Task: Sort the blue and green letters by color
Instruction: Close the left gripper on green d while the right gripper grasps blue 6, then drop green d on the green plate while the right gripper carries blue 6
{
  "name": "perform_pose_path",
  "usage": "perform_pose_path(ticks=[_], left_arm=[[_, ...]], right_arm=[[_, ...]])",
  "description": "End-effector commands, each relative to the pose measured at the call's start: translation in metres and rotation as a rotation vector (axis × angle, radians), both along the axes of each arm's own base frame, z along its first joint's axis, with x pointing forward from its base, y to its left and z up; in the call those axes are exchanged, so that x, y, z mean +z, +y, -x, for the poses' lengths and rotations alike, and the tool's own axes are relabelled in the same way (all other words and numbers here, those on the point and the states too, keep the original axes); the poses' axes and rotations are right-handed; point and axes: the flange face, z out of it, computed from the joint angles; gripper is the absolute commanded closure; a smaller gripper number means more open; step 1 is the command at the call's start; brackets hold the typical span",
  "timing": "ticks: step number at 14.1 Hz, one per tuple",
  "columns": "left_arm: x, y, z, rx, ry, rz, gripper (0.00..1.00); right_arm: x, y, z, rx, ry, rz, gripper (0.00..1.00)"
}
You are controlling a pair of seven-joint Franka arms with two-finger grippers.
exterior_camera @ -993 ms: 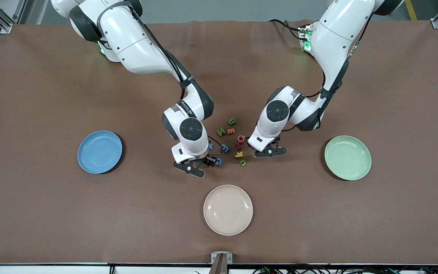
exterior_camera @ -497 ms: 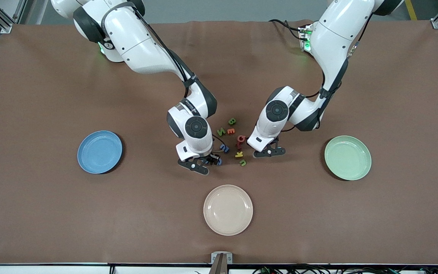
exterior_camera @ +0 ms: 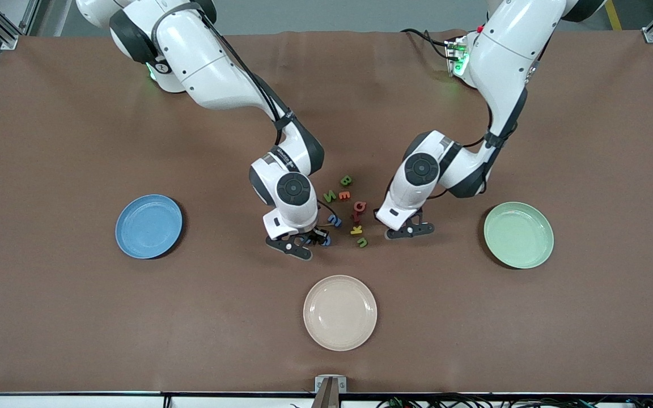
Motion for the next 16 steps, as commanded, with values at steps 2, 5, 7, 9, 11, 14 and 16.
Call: perform_pose_path(ticks=[2, 5, 7, 9, 11, 14, 16], left_arm=[[0.044, 0.057, -0.012, -0.014, -0.011, -0.038, 0.84], [0.058, 0.113, -0.017, -0.02, -0.007, -0.055, 0.84], [0.058, 0.157, -0.019, -0.03, 0.008, -0.065, 0.84], [0.06, 0.199, -0.021, -0.051, 0.018, -0.071, 0.84], [0.06, 0.233, -0.022, -0.074, 0.028, -0.073, 0.84], [0.052, 0.28, -0.021, -0.108, 0.052, -0.07, 0.84], [0.046, 0.297, -0.021, -0.121, 0.066, -0.066, 0.84]], right_arm=[[0.0, 0.003, -0.002, -0.002, -0.012, 0.017, 0.67], [0.0, 0.002, -0.003, -0.004, -0.01, 0.017, 0.97], [0.004, -0.007, -0.009, -0.006, -0.007, 0.022, 1.0], [0.025, -0.03, -0.024, 0.035, 0.019, 0.046, 1.0], [0.046, -0.065, -0.043, 0.099, 0.057, 0.063, 1.0], [0.077, -0.115, -0.06, 0.139, 0.083, 0.087, 1.0], [0.09, -0.145, -0.057, 0.178, 0.097, 0.085, 1.0]])
